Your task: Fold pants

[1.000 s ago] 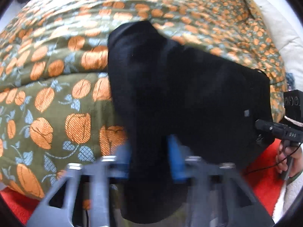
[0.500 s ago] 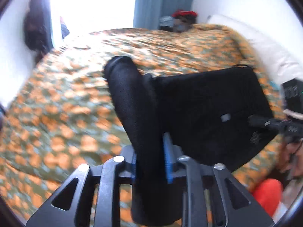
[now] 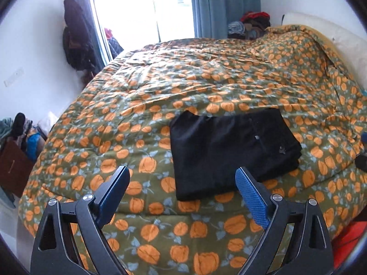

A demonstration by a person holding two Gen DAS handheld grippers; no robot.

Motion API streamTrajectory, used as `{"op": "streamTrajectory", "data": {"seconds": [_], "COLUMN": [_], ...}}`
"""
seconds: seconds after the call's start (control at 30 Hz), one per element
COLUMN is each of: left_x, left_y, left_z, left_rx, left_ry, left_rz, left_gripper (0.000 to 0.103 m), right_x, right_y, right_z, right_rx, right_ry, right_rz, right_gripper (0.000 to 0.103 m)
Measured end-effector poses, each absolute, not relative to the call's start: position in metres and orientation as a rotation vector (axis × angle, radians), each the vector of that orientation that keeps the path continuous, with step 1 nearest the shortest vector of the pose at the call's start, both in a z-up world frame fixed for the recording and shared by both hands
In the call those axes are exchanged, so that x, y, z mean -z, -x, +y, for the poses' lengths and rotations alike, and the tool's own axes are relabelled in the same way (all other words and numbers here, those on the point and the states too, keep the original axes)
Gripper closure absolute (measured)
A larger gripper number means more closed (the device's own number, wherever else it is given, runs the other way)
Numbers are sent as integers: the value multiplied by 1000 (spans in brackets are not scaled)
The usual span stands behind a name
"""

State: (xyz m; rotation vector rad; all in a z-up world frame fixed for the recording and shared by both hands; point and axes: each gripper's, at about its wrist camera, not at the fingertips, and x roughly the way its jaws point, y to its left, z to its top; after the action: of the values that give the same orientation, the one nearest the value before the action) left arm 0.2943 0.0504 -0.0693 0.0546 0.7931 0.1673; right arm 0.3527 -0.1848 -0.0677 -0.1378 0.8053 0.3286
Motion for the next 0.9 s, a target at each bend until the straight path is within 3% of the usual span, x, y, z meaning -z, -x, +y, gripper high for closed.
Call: {"op": "streamTrajectory", "data": {"seconds": [0.43, 0.63, 0.9], "left_x": [59, 83, 107], "left_y": [-261, -215, -143], "left_z": [43, 41, 19], "left_rx": [-224, -203, -191], "left_ry": [-62, -67, -179], "left_rz": [722, 739, 776], "left_gripper": [4, 4, 4], "right_x": [82, 94, 94], "right_y": [-318, -284, -194], "right_z": [-164, -164, -177], "right_rx": [-244, -240, -200], "right_ry": [158, 152, 154], "right_rz": [861, 887, 704], "right_gripper": [0, 0, 0]}}
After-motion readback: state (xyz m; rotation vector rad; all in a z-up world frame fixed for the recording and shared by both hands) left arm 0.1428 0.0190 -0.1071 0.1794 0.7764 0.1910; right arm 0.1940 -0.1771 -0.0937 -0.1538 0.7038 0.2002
